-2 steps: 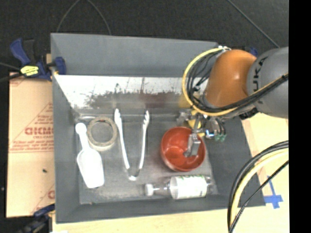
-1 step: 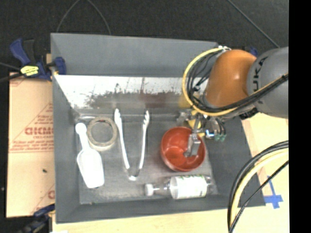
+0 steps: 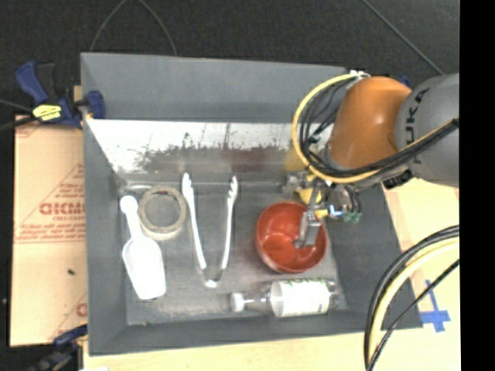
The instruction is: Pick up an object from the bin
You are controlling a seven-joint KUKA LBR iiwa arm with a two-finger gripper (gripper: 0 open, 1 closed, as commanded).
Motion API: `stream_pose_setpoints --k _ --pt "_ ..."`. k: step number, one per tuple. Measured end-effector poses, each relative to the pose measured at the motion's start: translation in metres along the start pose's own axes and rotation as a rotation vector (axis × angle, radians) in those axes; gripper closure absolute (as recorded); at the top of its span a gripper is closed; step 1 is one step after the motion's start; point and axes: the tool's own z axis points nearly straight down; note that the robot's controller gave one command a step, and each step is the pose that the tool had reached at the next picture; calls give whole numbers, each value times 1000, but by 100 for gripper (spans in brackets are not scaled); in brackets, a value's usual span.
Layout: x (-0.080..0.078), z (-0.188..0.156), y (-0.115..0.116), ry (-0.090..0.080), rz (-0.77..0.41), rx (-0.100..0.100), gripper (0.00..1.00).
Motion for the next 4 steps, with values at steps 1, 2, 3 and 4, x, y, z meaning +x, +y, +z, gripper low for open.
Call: stream_pose_setpoints --k 1,2,3,4 --pt "15 0 -20 -2 -104 1 0" --pt "14 18 -13 2 152 -2 0" --pt "12 40 -19 1 -331 0 0" --pt "14 42 -20 4 -242 -2 0"
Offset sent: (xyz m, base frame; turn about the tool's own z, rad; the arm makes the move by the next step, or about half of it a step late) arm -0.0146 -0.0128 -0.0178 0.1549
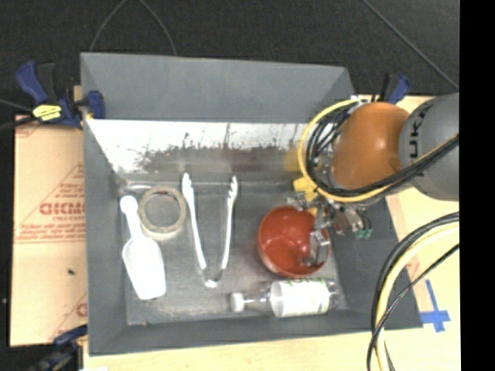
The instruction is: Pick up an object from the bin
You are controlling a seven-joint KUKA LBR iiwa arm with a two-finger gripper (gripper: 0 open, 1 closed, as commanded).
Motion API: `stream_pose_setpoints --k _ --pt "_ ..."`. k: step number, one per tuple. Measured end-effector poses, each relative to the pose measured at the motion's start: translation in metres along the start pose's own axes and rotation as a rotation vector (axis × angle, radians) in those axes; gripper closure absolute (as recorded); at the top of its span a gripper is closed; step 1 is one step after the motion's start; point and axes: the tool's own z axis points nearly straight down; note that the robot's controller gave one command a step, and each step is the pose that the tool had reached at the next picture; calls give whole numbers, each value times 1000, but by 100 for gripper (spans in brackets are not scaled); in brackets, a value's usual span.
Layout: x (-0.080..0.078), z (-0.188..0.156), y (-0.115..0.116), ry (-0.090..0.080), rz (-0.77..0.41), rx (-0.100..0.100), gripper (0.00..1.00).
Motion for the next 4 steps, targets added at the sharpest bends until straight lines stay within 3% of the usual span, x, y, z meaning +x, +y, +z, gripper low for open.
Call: stream_pose_setpoints --k 1,2,4 --pt "54 19 7 -30 -58 10 0" --pt "23 7 -3 -17 117 4 100" --pt "24 3 -5 -17 109 5 100"
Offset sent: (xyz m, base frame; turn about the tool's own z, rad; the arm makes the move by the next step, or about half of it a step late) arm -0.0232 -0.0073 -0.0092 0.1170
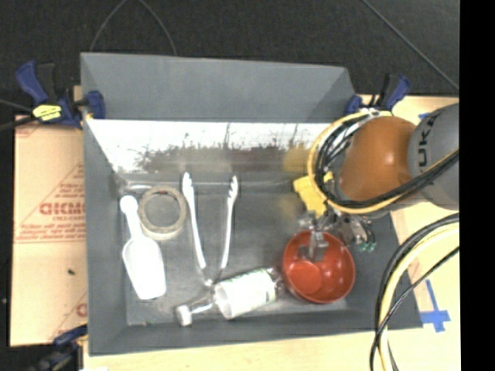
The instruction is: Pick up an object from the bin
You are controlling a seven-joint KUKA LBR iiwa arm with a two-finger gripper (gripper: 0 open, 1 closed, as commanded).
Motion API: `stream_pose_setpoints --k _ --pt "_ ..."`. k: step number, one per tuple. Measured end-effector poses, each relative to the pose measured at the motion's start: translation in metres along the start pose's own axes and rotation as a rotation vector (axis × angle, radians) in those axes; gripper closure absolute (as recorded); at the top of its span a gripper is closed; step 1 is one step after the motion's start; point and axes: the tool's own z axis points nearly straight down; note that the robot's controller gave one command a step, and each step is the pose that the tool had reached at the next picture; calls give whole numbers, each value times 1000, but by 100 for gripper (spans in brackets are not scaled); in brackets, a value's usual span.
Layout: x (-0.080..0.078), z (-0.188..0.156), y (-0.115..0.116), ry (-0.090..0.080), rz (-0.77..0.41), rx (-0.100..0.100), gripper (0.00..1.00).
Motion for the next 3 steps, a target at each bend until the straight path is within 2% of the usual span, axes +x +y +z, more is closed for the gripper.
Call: stream_pose_setpoints --k 1,2,3 --pt "36 14 34 -23 -410 8 100" --pt "37 11 34 -19 -384 5 100" --pt "30 4 30 -25 -230 6 100"
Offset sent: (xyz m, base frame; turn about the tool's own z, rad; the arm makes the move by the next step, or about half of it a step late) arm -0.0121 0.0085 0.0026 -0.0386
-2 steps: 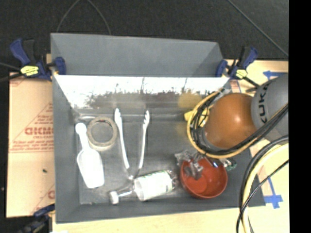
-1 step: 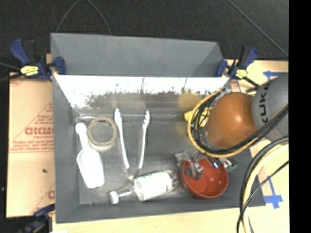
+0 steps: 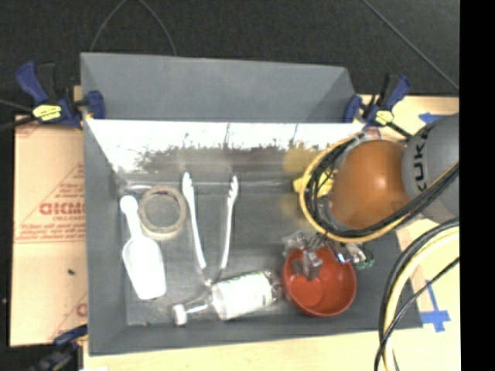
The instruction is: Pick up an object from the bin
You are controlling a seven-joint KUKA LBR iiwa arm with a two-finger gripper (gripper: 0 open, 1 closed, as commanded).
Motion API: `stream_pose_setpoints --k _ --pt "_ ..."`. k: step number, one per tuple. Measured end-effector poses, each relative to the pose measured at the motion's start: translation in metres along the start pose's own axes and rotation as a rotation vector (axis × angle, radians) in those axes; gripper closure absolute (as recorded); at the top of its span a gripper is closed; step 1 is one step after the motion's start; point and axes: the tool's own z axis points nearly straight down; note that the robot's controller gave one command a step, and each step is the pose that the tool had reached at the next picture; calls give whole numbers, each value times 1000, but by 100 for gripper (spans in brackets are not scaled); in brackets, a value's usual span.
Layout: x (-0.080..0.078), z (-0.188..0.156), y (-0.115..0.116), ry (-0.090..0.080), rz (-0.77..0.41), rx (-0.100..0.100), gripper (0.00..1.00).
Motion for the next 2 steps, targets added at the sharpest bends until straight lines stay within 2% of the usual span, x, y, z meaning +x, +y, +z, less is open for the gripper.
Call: stream_pose_setpoints --k 1,2 --pt "2 -70 -2 3 -59 -3 100" --pt "0 -122 -3 3 11 -1 100"
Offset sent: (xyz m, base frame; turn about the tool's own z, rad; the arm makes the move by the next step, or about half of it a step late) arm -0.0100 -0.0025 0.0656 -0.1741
